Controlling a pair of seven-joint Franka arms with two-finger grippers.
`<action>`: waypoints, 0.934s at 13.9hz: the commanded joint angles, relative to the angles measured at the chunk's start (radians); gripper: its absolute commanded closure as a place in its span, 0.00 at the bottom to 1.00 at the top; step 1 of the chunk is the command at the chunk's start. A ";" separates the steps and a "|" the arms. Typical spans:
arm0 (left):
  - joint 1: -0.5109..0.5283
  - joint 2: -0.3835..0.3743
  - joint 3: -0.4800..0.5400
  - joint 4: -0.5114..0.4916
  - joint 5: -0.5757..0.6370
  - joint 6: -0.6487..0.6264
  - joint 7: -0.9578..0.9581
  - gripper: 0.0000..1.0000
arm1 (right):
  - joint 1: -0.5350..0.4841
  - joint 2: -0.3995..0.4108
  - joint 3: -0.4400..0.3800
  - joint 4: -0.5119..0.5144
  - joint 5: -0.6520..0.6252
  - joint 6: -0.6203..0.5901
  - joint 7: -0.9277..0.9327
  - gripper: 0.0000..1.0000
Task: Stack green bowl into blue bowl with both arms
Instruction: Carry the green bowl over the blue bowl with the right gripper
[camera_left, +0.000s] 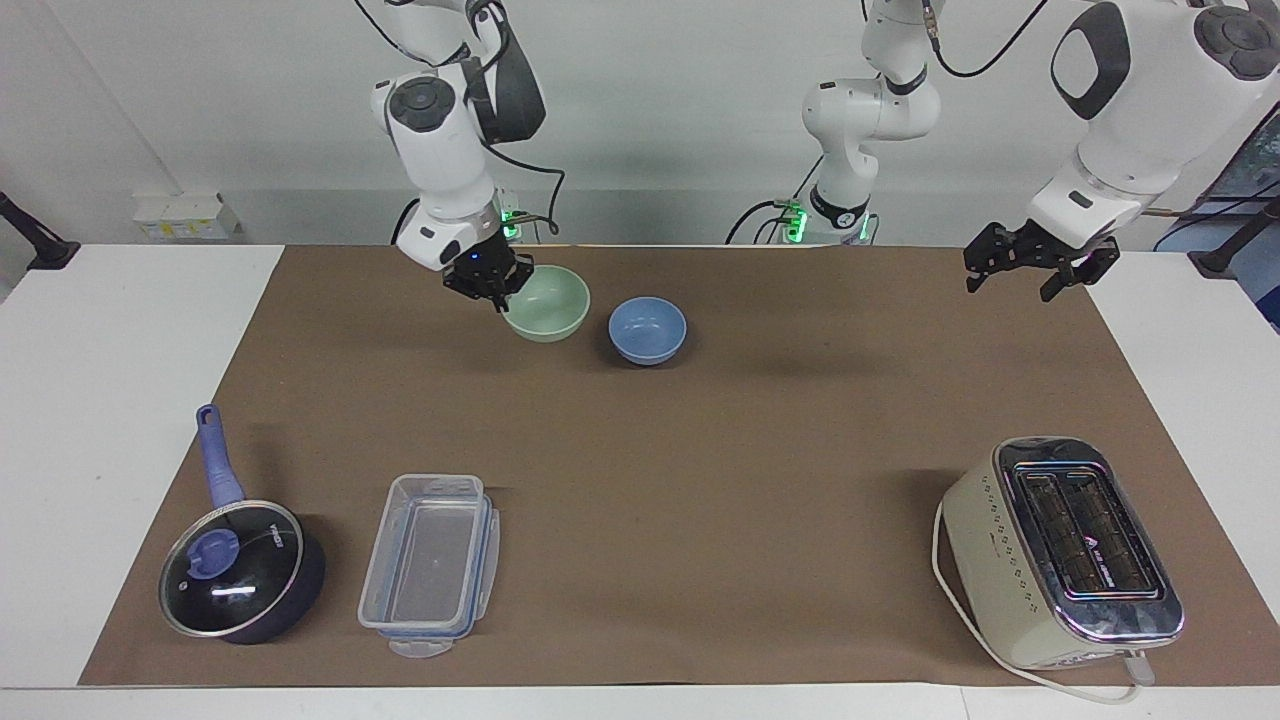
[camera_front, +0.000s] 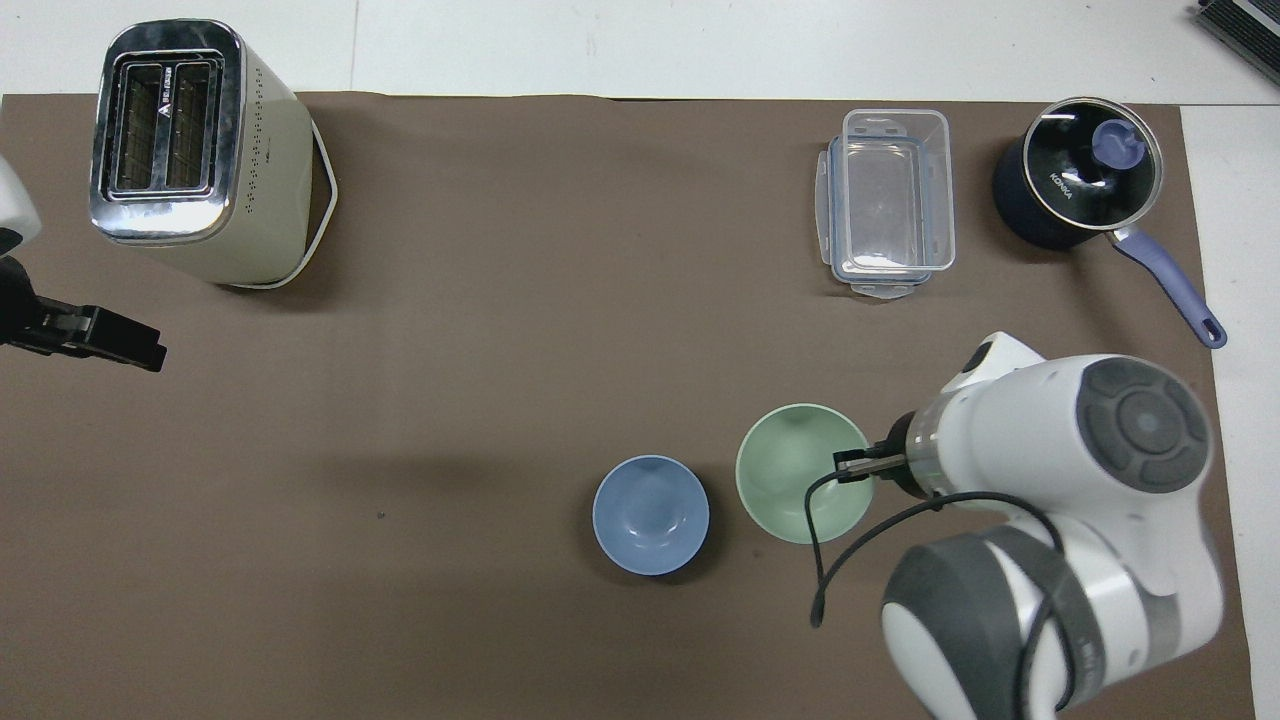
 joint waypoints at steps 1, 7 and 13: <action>0.008 0.009 -0.009 0.021 0.020 -0.019 -0.012 0.00 | 0.128 0.029 -0.005 -0.014 0.013 0.068 0.160 1.00; 0.009 0.009 -0.009 0.021 0.020 -0.019 -0.011 0.00 | 0.250 0.119 -0.005 -0.025 0.014 0.205 0.299 1.00; 0.009 0.009 -0.009 0.021 0.020 -0.019 -0.012 0.00 | 0.248 0.127 -0.005 -0.055 0.024 0.206 0.276 1.00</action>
